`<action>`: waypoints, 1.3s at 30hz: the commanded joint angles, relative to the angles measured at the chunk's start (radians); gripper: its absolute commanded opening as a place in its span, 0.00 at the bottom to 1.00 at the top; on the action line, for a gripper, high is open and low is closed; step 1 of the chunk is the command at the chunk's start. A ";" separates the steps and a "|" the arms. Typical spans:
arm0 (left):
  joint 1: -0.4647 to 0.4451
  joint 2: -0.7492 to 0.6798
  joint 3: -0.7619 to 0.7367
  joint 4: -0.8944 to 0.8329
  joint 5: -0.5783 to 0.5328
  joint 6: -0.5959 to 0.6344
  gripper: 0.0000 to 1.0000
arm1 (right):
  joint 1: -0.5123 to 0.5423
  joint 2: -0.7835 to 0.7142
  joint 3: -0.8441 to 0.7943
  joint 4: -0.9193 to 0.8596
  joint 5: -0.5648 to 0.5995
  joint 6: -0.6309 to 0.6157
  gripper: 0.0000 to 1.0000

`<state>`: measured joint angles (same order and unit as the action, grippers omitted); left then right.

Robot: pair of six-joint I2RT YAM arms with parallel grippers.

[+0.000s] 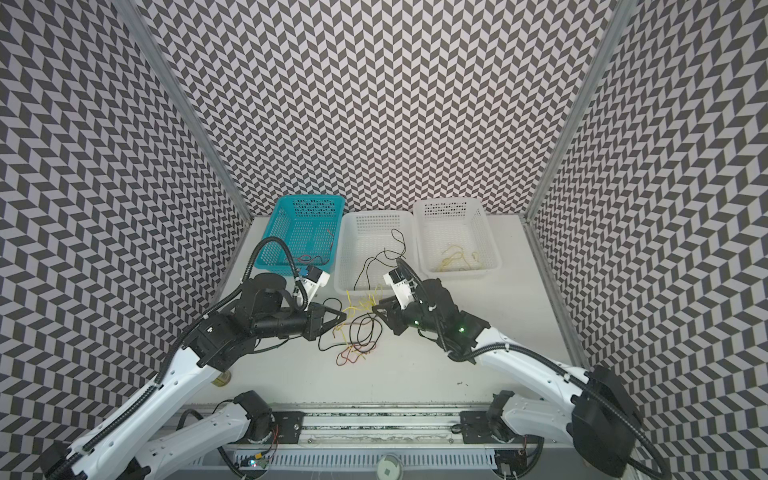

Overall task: Untangle the cables
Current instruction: 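Pull the yellow wire away with the right gripper while the left holds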

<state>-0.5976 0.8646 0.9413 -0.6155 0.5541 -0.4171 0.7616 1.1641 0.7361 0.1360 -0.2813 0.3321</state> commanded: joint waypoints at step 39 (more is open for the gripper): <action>-0.025 -0.190 -0.074 0.015 -0.093 0.104 0.54 | 0.013 -0.322 0.068 -0.121 0.070 0.012 0.00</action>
<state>-0.6174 0.6842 0.8280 -0.5560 0.5255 -0.3882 0.7788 0.8627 0.7784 -0.0086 -0.1860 0.3489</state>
